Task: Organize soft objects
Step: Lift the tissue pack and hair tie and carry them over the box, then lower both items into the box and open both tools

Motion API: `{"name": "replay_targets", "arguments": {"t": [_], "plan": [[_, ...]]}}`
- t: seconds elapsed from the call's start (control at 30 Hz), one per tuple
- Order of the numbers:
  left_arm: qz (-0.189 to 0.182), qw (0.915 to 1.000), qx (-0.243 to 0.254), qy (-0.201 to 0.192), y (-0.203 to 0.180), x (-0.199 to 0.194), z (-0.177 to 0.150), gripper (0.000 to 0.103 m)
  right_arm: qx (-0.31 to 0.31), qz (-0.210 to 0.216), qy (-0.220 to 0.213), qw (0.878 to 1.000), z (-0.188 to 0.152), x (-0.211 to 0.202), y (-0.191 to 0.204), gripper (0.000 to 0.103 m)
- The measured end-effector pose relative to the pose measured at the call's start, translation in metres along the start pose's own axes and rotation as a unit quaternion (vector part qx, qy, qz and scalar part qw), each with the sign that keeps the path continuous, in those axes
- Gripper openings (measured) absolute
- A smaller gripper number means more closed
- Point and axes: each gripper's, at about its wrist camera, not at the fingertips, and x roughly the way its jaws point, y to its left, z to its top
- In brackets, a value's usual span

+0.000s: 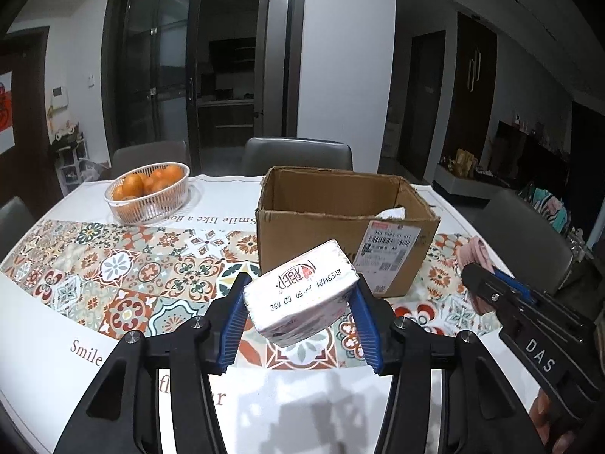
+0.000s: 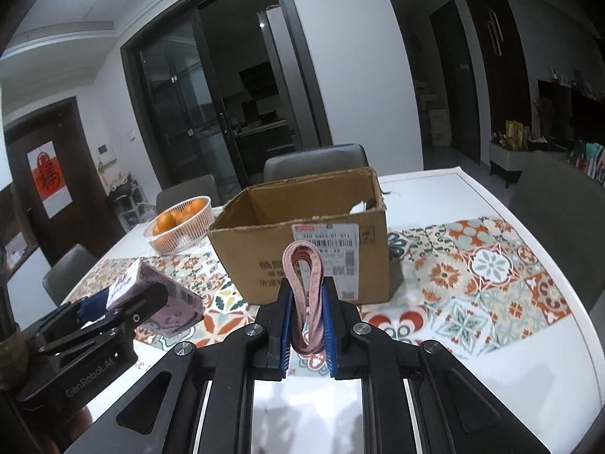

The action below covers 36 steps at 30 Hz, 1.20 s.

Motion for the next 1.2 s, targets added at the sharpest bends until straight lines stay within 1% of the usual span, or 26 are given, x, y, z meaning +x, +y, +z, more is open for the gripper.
{"name": "replay_targets", "arguments": {"t": [0.1, 0.3, 0.5, 0.93, 1.2], "plan": [[-0.004, 0.9999, 0.006, -0.008, 0.002, 0.003, 0.009, 0.051, 0.001, 0.007, -0.001, 1.0, 0.007, 0.003, 0.001, 0.016], [-0.018, 0.9995, 0.016, -0.022, 0.003, 0.014, 0.03, 0.051, -0.012, -0.001, -0.013, 1.0, 0.024, 0.008, 0.008, 0.016], [-0.031, 0.999, 0.021, -0.024, 0.005, 0.032, 0.051, 0.051, -0.02, -0.007, -0.022, 1.0, 0.047, 0.018, 0.013, 0.016], [-0.064, 0.9966, 0.044, -0.028, 0.003, 0.075, 0.086, 0.051, -0.043, -0.029, -0.019, 0.998, 0.083, 0.059, 0.017, 0.016], [-0.08, 0.9947, 0.063, -0.014, 0.0, 0.115, 0.101, 0.051, -0.056, -0.043, -0.007, 0.998, 0.098, 0.093, 0.016, 0.016]]}}
